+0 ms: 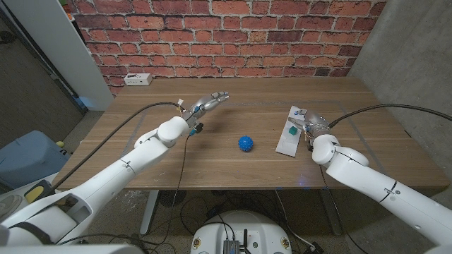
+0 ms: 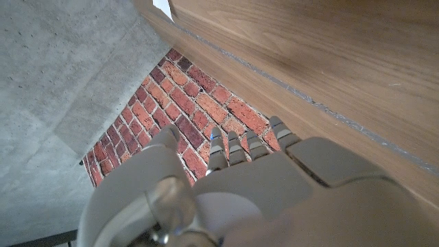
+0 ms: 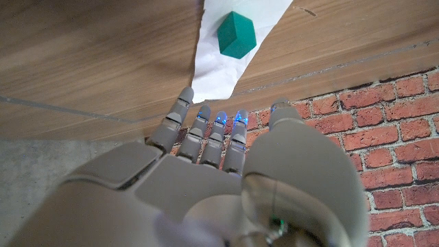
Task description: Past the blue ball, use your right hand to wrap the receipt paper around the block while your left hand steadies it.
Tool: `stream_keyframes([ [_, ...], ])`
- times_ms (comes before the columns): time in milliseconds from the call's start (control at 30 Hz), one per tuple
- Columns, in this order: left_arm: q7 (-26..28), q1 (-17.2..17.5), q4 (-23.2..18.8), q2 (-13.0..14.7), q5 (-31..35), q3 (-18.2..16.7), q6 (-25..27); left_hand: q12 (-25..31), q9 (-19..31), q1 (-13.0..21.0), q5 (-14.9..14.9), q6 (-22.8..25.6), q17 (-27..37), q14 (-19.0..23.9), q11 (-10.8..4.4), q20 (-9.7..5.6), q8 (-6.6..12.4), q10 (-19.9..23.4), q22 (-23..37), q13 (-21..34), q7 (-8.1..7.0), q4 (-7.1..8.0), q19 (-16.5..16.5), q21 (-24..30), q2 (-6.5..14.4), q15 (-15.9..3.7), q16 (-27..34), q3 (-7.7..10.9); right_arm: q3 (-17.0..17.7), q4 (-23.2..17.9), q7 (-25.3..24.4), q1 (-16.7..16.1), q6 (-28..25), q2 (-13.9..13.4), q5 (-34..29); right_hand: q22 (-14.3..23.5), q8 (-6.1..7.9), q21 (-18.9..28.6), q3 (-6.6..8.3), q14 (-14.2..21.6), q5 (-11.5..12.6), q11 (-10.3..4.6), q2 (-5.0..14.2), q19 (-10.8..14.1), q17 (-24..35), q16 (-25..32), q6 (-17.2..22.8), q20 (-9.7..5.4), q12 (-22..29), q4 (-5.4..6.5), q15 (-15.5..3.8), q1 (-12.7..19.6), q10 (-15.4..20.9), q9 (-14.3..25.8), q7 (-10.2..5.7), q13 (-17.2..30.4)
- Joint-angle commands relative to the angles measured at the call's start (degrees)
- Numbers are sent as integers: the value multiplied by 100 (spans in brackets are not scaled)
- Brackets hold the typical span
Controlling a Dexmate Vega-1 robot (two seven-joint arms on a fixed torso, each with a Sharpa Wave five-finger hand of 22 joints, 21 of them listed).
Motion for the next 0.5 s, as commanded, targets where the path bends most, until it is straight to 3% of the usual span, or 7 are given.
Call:
stream_keyframes([
  [33, -350, -447, -72, -31, 927, 536, 137, 0, 9, 69, 0, 51, 15, 3, 13, 63, -12, 29, 31, 6, -9, -46, -3, -5, 4, 15, 10, -1, 357, 117, -292, -301, 499, 73, 119, 25, 14, -14, 82, -53, 23, -16, 65, 20, 8, 1, 24, -50, 33, 13, -272, 11, -1, 11, 19, 19],
  [500, -880, -791, -159, -132, 1653, 982, 128, -28, 13, 73, -7, 71, 20, 18, -27, 249, -62, 53, 36, 9, -52, -85, -59, -49, 15, 99, -5, 24, 457, 405, -319, -290, 775, 199, 226, 27, -24, -28, 165, -124, 39, -17, 78, -2, 18, -35, -90, -85, 11, 47, -249, -21, -81, 8, 15, 18],
])
